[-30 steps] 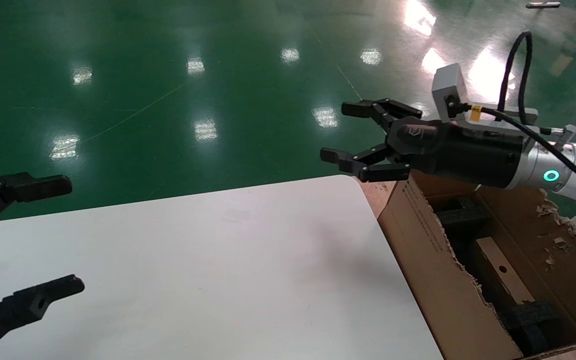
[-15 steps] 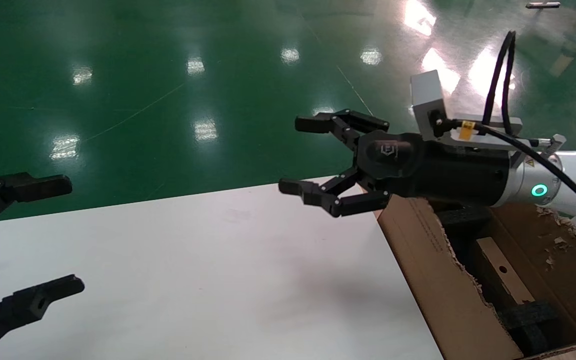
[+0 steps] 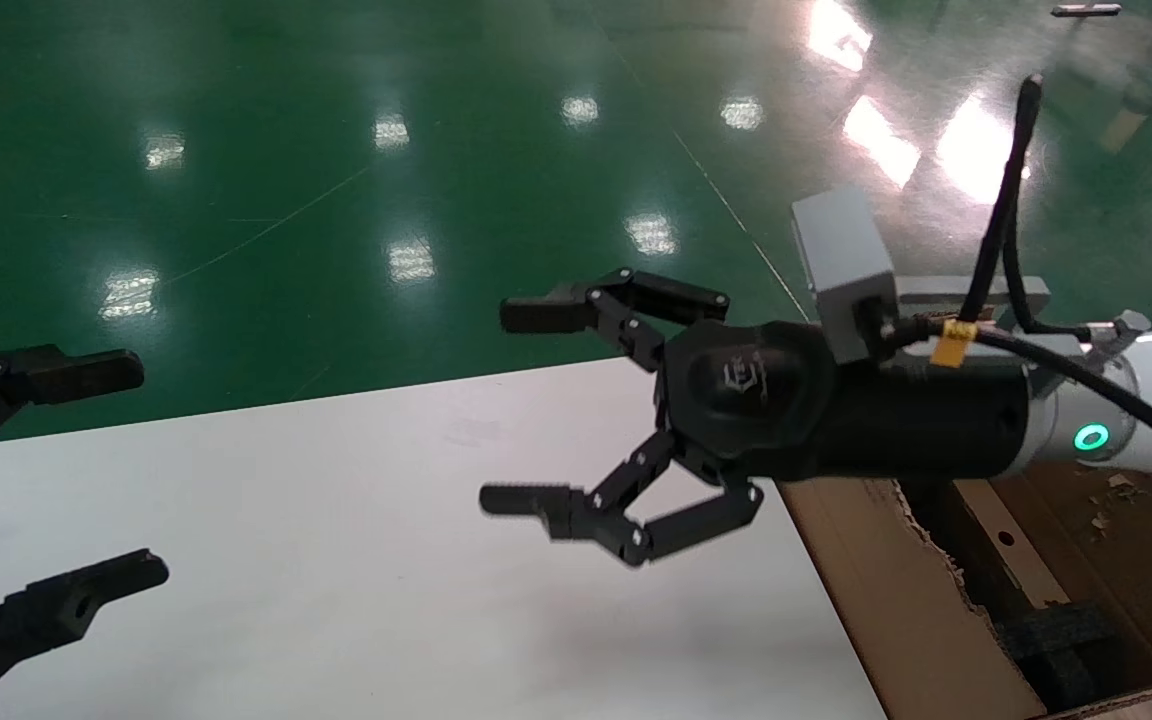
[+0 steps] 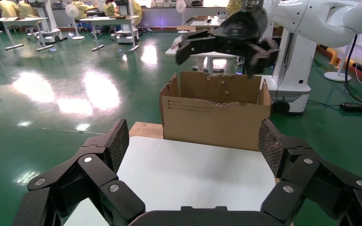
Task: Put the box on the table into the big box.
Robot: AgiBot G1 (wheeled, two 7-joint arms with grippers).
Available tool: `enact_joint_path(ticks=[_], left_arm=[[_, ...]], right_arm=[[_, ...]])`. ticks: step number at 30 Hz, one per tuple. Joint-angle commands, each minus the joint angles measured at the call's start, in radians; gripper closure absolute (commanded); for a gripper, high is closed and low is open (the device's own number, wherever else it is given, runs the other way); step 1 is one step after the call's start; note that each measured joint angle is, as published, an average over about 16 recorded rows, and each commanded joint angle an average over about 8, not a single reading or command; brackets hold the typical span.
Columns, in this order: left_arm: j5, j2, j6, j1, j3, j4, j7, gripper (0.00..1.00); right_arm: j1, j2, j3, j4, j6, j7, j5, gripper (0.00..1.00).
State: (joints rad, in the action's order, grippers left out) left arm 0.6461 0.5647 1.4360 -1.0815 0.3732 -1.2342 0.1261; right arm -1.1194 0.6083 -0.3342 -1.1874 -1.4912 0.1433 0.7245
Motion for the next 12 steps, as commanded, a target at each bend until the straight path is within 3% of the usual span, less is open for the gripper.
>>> enact_joint_path(ticks=[1,12], left_arm=[[0.000,0.000,0.000,0.000,0.000,0.000,0.000,0.00],[0.000,0.000,0.000,0.000,0.000,0.000,0.000,0.00]], right_arm=[[0.020,0.001,0.024,-0.043,-0.002,0.020,0.003,0.00],[0.063,0.004,0.077,-0.134,-0.007,0.054,0.008,0.00]])
